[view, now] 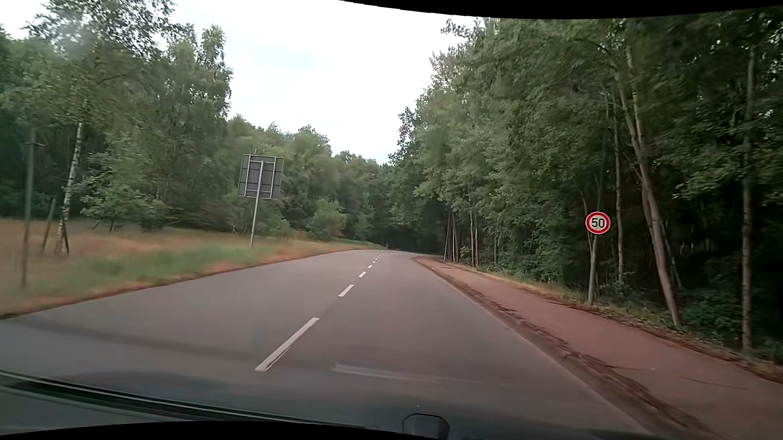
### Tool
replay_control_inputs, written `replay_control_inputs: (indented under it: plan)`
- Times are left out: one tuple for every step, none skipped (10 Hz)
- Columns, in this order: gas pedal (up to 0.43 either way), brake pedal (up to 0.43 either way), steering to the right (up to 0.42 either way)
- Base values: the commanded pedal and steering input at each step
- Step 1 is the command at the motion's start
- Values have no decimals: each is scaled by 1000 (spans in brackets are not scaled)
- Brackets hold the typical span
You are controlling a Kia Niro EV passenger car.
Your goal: Follow the waypoints while adhering to traffic rules and regulations
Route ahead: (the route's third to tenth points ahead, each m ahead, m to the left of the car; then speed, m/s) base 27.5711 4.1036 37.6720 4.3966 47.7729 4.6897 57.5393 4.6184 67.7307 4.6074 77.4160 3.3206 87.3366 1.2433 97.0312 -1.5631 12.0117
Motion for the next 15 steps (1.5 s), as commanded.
replay_control_inputs:
  plan:
    - [209,0,-18]
    - [209,0,-18]
    - [209,0,-18]
    - [197,0,-17]
    - [189,0,-15]
    - [177,0,-12]
    - [177,0,-11]
    - [177,0,-12]
    - [177,0,-14]
    - [189,0,-15]
    - [189,0,-13]
    - [189,0,-9]
    - [189,0,-5]
    - [189,0,-3]
    - [189,0,-3]
